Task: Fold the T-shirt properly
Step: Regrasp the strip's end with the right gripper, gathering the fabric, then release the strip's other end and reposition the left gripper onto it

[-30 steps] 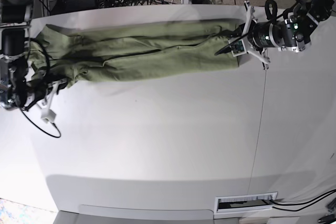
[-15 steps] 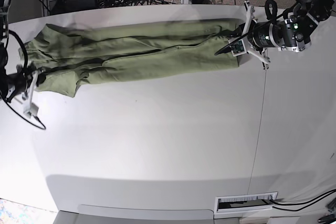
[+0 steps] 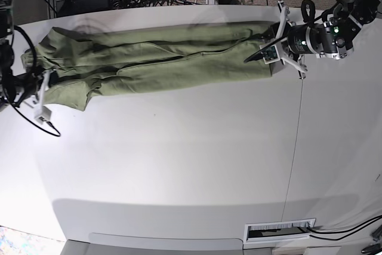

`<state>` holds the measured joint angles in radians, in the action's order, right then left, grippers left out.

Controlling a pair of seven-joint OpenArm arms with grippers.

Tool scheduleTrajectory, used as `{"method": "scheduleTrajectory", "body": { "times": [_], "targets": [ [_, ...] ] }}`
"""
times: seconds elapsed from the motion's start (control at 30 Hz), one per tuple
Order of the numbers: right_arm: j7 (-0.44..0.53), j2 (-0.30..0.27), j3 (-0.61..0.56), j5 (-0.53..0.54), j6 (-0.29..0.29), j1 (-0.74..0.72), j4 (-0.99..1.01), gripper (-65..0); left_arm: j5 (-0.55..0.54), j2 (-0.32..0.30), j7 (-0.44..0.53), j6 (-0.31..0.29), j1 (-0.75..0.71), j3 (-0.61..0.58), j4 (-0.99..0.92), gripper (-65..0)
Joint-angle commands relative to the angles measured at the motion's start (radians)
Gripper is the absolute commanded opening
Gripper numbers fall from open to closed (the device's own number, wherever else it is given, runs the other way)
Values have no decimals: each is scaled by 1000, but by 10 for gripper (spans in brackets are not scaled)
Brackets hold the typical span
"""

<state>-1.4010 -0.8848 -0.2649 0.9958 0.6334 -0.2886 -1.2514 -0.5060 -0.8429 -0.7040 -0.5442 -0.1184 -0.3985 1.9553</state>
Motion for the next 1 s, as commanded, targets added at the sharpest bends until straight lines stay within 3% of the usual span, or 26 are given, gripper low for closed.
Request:
{"method": "scheduleTrajectory", "body": {
  "times": [0.0,0.17,0.27,0.37,0.63,0.83,0.97],
  "targets": [
    [5,-11,11,5,6,-22,-11,-650,5,-16,13,-1,11,9,24,-395],
    [18,66,11,-89,6,-22,-11,-650,114,-16,-21,101,11,9,80,-362],
    [54,101,11,-108,6,-22,-11,-650,114,-16,-67,103,11,9,92,-362],
    [82,135,11,-140,6,-22,-11,-650,139,-17,-110,142,11,9,86,-362],
    [115,207,11,-223,6,-21,-11,-650,135,-16,-99,198,11,9,22,-362],
    [130,208,11,-298,4,5,-11,-650,26,-14,-120,211,16,41,-47,-362],
    [137,209,11,-305,2,29,-11,-650,-151,-5,-169,156,11,147,-91,-362]
  ]
}}
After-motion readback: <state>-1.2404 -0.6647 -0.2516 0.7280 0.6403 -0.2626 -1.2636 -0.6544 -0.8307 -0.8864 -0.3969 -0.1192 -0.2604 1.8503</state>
